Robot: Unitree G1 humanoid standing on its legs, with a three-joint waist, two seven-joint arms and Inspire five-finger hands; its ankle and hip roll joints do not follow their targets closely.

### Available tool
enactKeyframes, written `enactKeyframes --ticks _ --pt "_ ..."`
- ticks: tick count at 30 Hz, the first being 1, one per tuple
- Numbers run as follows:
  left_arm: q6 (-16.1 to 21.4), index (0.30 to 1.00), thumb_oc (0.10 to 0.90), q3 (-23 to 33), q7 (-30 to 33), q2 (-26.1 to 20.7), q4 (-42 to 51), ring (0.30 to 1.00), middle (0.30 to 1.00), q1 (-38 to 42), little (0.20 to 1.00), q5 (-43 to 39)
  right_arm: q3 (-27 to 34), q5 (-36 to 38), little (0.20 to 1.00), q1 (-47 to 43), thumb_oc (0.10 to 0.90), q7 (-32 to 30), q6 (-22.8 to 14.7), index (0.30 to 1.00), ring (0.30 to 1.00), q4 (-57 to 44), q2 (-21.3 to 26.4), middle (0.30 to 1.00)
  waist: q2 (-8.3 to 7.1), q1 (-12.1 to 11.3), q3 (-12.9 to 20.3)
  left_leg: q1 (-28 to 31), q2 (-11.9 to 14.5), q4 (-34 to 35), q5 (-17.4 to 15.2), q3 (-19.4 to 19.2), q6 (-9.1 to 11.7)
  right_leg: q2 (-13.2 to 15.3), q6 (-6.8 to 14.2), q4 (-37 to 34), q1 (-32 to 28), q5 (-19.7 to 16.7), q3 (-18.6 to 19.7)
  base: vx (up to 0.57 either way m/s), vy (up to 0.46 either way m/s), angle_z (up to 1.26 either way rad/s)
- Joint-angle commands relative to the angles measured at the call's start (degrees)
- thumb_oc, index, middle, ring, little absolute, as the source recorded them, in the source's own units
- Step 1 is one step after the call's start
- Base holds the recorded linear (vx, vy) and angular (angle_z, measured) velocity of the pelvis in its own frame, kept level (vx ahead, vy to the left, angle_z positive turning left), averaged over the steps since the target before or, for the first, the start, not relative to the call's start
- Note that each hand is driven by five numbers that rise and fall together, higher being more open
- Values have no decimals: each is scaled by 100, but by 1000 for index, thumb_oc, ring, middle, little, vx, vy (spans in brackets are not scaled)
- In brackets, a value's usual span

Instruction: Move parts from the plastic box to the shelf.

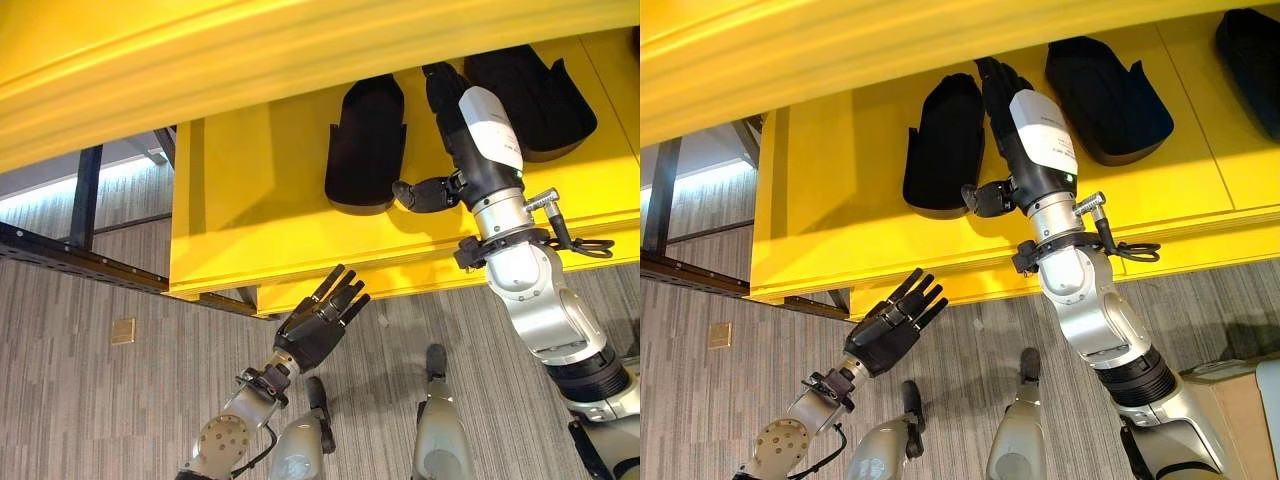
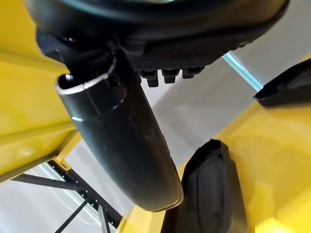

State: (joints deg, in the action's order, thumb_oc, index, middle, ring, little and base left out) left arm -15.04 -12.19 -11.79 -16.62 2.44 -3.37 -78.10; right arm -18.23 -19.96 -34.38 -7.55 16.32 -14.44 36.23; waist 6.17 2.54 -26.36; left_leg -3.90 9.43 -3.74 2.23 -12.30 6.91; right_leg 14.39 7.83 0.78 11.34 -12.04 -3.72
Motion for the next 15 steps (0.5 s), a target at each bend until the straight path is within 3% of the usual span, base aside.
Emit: enactKeyframes --ticks 1,15 --pt "131 1000 900 -192 -426 58 690 1000 1000 -59 1000 -219 25 -62 1000 -942 900 -69 -525 1000 1000 -373 -85 1000 -46 -154 282 -209 -111 -369 -331 82 -339 241 91 1198 -9 1263 -66 25 31 4" --pt "195 1000 900 -236 -382 33 817 1000 1000 -55 1000 -306 -349 -42 1000 -1108 900 132 -429 1000 1000 -211 -295 1000 52 -266 70 -485 -281 -771 -455 246 -422 355 59 1480 140 1331 -21 10 8 5"
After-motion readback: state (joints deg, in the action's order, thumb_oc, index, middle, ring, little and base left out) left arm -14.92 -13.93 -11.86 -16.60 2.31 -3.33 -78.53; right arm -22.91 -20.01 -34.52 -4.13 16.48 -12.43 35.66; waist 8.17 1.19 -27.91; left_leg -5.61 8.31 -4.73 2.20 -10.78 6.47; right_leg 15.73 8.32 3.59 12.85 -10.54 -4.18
